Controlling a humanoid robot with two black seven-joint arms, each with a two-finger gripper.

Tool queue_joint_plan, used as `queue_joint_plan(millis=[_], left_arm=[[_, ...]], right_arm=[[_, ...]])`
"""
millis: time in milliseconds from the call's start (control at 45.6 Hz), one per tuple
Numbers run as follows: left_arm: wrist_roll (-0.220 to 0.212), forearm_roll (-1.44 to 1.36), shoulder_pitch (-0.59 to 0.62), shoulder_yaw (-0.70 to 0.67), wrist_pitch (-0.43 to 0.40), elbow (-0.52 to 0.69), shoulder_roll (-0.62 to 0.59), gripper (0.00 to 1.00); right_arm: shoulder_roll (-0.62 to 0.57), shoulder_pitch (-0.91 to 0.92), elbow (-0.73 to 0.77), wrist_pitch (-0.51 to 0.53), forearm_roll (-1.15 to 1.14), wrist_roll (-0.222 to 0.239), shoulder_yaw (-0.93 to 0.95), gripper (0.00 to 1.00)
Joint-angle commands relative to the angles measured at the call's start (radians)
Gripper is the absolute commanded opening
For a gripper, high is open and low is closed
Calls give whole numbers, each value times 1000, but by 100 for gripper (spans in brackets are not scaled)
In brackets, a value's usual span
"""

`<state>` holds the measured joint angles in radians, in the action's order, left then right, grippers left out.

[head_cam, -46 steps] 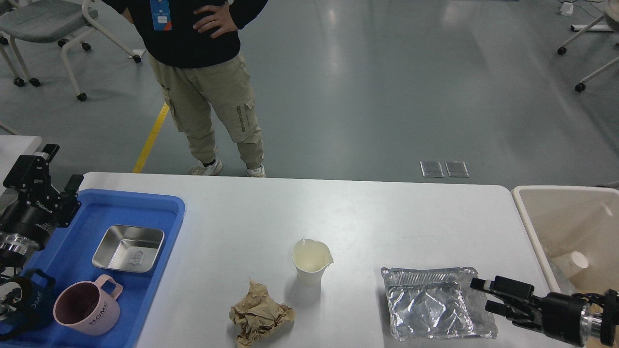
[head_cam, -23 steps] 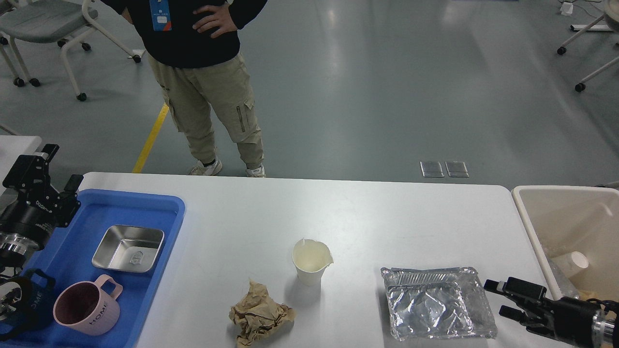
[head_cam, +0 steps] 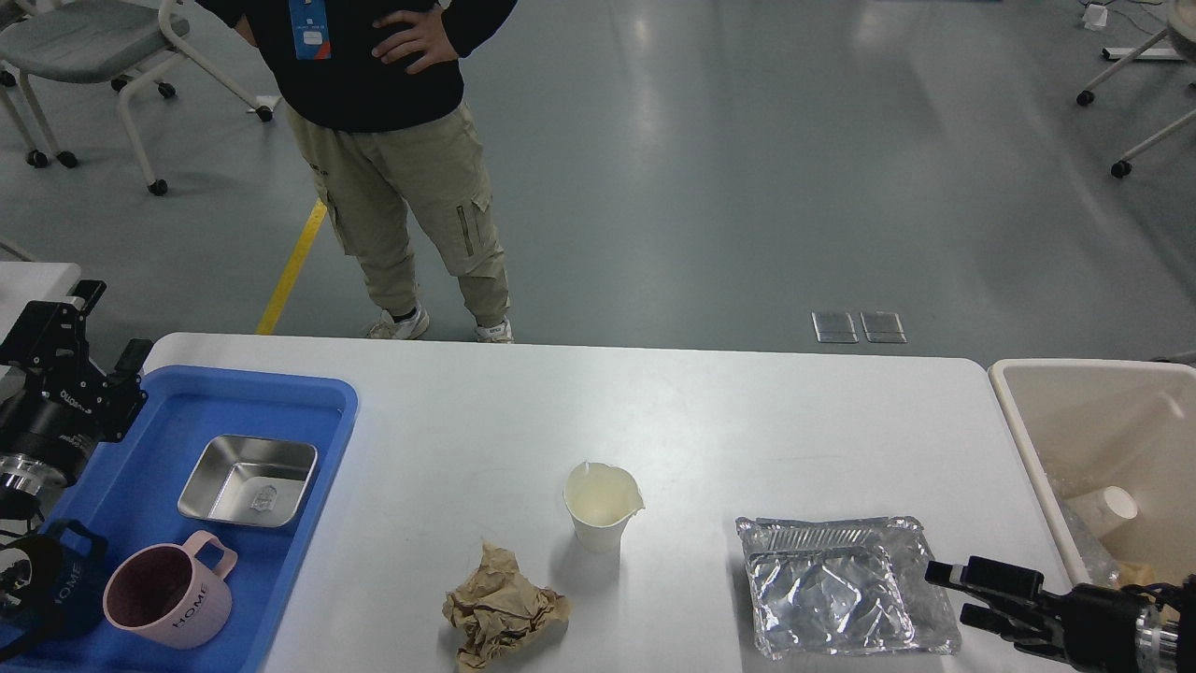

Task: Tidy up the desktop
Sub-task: 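Lower the right gripper toward the edge of the foil tray, then grip the foil tray's edge nearest the right gripper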

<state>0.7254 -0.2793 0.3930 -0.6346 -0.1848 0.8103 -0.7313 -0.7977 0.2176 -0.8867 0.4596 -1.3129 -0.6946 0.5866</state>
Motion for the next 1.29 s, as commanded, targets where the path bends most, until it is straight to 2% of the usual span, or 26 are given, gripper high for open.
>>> queue_joint_plan(millis=[0, 110, 329, 373, 570, 723, 833, 986, 1074, 1271], left_arm=[[-1, 0, 0, -2, 1, 0, -5, 96], [0, 0, 0, -2, 1, 0, -5, 96], [0, 0, 0, -2, 1, 0, -7, 96], [0, 0, 0, -2, 1, 0, -8, 96], [0, 2, 0, -2, 1, 1, -13, 96], [0, 0, -11, -4, -1, 1, -13, 96], [15, 2, -17, -5, -1, 0, -13, 96], [22, 2, -23, -7, -1, 0, -14, 96], [23, 2, -25, -7, -1, 0, -13, 96], [25, 2, -29, -7, -1, 1, -13, 96]], right_arm=[[14, 0, 3, -1, -8, 0, -2, 100], [20, 0, 6, -9, -8, 0, -13, 100], [48, 8, 9, -93, -8, 0, -91, 98], [48, 17, 9, -99, -9, 0, -105, 95], [46, 43, 11, -130, -8, -2, -162, 68], [51, 55, 14, -131, -9, 0, -171, 67], [52, 63, 14, -133, -9, 0, -172, 66], [66, 68, 34, -144, -14, 0, -172, 62], [67, 75, 41, -144, -14, 0, -182, 56], [101, 97, 86, -148, -12, 0, -206, 57]])
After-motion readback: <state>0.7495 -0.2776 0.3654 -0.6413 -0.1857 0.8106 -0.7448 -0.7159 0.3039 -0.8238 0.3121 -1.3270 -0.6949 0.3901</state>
